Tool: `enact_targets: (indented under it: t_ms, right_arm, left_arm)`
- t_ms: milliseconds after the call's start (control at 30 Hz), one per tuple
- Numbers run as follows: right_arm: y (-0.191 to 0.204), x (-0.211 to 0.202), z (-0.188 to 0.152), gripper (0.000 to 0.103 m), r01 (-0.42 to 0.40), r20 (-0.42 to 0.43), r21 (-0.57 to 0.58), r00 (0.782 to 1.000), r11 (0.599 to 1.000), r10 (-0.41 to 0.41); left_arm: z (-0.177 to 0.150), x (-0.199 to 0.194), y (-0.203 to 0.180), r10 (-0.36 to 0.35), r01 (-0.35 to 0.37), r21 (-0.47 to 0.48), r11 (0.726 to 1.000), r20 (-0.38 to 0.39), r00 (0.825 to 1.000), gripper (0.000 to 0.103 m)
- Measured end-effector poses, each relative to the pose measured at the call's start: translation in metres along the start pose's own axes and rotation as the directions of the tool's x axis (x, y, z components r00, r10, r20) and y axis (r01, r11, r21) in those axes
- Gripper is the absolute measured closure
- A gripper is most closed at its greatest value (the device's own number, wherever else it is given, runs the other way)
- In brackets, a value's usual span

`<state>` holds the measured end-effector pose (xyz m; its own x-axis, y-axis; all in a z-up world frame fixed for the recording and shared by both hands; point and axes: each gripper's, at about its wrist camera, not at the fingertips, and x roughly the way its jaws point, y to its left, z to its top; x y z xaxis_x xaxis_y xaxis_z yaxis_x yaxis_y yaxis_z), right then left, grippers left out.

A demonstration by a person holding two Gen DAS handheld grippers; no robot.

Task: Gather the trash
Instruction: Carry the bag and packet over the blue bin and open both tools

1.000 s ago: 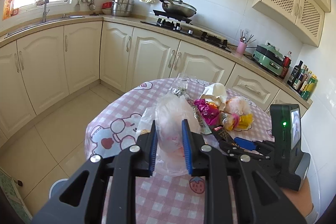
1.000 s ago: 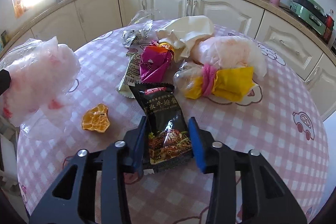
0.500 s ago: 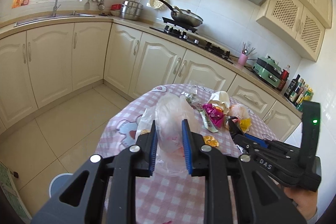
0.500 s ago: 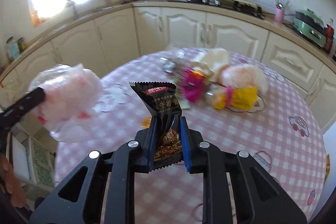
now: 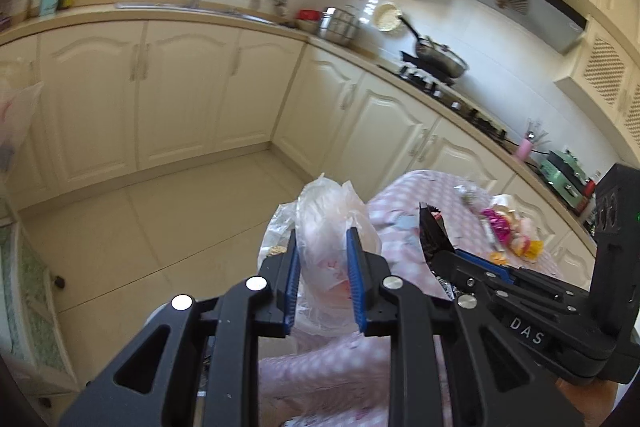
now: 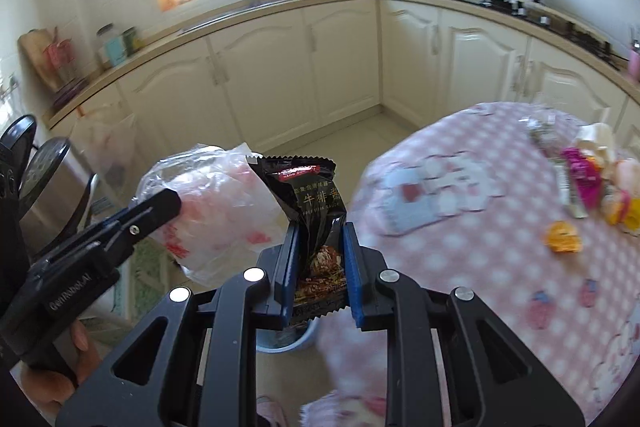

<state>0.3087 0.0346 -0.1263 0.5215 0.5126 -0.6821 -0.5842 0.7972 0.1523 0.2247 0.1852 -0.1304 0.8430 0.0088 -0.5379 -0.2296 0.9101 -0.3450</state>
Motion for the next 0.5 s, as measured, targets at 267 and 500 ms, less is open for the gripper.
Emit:
enact_targets:
  t_ms: [267, 500]
  right_arm:
    - [0.062, 0.061, -0.019, 0.083, -0.073, -0.11, -0.049, 0.992, 0.996, 0.067]
    - [0.082, 0.109, -0.03, 0.083, -0.086, -0.195, -0.053, 0.978, 0.995, 0.074]
  left_arm:
    - [-0.027, 0.018, 0.077, 0.132, -0.136, -0.056, 0.989, -0.072, 0.989, 0.082]
    - [-0.048, 0.048, 0.122, 0.195, -0.212, -0.093, 0.973, -0.163, 0.967, 0.082]
